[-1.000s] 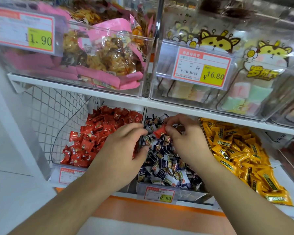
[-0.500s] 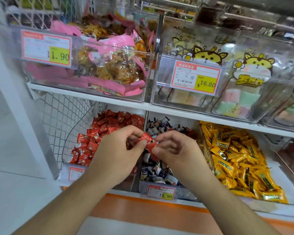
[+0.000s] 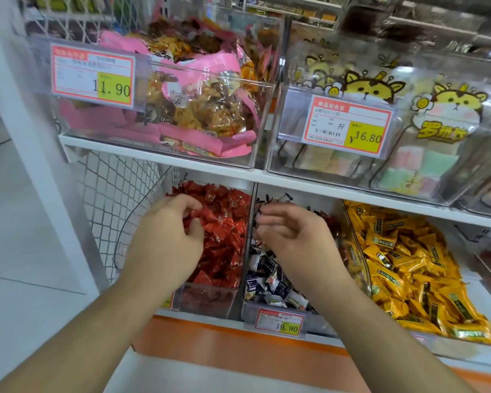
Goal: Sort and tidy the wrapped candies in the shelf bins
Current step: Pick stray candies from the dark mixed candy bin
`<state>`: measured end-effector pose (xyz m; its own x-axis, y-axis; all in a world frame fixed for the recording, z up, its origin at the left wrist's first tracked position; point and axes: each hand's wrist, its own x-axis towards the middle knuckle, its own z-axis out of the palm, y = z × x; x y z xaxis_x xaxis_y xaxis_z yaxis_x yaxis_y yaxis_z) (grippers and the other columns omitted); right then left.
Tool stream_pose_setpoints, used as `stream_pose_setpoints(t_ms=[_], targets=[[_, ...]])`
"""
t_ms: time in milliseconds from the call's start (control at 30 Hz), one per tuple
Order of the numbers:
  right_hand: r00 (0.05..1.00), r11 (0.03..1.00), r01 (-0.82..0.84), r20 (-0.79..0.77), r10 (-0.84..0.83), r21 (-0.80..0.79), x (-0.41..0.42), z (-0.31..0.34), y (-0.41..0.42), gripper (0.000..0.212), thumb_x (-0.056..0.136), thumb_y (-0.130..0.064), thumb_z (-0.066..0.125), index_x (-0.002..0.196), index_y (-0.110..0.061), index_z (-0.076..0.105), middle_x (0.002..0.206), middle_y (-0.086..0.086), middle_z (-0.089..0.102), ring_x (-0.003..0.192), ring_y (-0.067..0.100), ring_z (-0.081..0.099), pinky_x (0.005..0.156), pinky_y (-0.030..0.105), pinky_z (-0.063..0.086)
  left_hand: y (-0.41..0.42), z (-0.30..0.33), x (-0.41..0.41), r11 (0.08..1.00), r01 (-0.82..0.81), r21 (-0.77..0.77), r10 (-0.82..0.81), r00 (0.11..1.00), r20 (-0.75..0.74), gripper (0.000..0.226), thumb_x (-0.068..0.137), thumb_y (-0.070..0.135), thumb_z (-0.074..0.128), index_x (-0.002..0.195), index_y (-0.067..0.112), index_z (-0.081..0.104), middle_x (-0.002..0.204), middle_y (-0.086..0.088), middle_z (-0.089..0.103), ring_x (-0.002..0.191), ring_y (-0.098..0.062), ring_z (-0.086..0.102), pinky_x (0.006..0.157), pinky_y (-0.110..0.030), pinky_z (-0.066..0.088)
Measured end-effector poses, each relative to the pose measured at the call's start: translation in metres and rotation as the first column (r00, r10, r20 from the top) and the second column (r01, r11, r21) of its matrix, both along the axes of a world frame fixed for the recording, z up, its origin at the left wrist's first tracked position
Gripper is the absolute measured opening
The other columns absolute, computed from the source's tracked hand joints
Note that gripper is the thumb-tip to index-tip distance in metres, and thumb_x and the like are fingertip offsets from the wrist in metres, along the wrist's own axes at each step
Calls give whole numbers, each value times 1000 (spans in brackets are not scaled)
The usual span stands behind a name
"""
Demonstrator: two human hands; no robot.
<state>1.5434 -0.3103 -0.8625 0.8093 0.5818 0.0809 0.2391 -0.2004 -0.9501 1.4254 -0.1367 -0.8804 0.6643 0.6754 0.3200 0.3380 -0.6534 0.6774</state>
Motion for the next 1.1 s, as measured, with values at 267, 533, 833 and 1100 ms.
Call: stream_pose_setpoints(t_ms=[267, 533, 833, 1100], targets=[[909, 946, 270, 372, -188, -181, 41, 0, -81, 33, 97, -2, 63, 106, -32, 73, 98, -20, 74, 93, -6, 66, 75, 7, 51, -42, 8, 6, 965, 237, 111, -238, 971, 0, 26, 95, 17, 65, 118, 28, 67, 118, 20, 59, 108, 1, 56, 95, -16, 43], [900, 866, 294, 422, -108, -404, 61, -12, -131, 35, 100, -13, 63, 123, -39, 67, 112, -9, 70, 52, 8, 63, 42, 22, 51, -107, -5, 37, 866, 478, 146, -469, 878, -94, 34, 101, 30, 58, 134, 35, 54, 132, 27, 48, 117, 7, 47, 96, -8, 33], [938, 959, 193, 325, -118, -207, 69, -35, -141, 35, 102, -14, 60, 123, -40, 70, 117, -33, 64, 101, 8, 67, 87, 17, 52, -143, -48, 141, 819, 572, 47, -541, 796, -269, 70, 98, 45, 64, 159, 36, 30, 164, 13, 30, 148, -16, 34, 119, -40, 37], [952, 967, 190, 272, -139, -172, 75, -39, -143, 33, 103, -17, 58, 122, -42, 69, 113, -26, 64, 65, -9, 55, 53, 8, 43, -132, -58, 134, 795, 533, 289, -452, 839, -304, 18, 93, 25, 69, 111, 23, 72, 105, 9, 63, 106, -18, 56, 91, -37, 50]])
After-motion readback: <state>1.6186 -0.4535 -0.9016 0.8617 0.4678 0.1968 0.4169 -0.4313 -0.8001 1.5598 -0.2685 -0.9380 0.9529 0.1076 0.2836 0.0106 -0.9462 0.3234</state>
